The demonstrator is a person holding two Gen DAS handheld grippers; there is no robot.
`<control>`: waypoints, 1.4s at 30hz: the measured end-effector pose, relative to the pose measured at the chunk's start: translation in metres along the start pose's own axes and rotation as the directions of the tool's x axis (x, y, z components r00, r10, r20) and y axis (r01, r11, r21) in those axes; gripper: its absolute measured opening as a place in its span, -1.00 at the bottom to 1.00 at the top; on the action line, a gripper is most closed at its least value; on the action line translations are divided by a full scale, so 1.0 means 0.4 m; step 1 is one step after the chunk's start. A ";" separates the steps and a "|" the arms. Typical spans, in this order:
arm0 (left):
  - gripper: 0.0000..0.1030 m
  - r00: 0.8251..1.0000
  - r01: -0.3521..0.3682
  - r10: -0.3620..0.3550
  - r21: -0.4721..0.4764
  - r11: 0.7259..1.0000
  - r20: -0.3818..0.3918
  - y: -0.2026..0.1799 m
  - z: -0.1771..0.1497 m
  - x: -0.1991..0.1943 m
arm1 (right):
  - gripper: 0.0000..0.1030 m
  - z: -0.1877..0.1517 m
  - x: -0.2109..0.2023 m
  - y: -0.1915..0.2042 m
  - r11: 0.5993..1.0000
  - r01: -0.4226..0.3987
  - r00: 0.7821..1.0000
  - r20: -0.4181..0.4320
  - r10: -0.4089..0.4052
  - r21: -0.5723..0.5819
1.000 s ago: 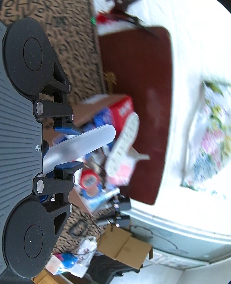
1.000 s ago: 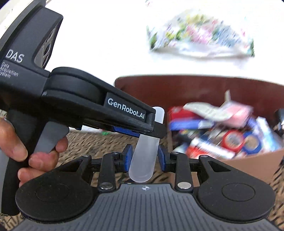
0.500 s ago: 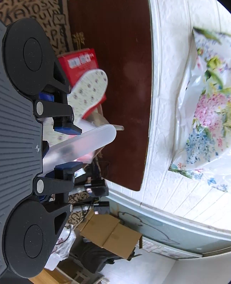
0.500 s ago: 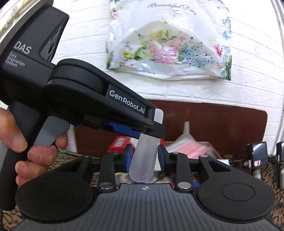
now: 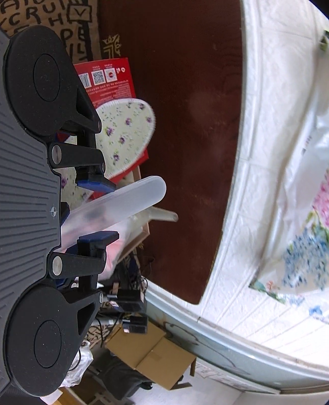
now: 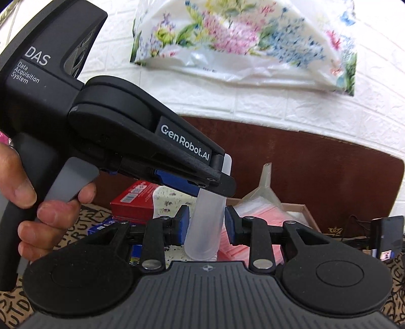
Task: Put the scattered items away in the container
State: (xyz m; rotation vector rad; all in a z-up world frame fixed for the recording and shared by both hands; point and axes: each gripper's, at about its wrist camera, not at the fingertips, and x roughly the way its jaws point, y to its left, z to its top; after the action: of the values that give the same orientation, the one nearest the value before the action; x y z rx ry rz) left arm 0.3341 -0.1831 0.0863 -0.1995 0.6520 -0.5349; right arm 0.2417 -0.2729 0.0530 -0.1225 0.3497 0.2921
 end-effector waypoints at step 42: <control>1.00 0.955 -0.287 0.272 0.133 0.949 0.121 -0.128 -0.431 -0.458 | 0.99 -0.195 -0.439 0.008 0.978 0.205 0.976 -0.083 -0.202 0.029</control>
State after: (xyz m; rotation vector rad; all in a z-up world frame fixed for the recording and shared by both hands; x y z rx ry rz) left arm 0.0837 -0.1312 0.0647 0.0084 0.5275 -0.2956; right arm 0.0581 -0.3287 0.0421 -0.1326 0.4180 0.0781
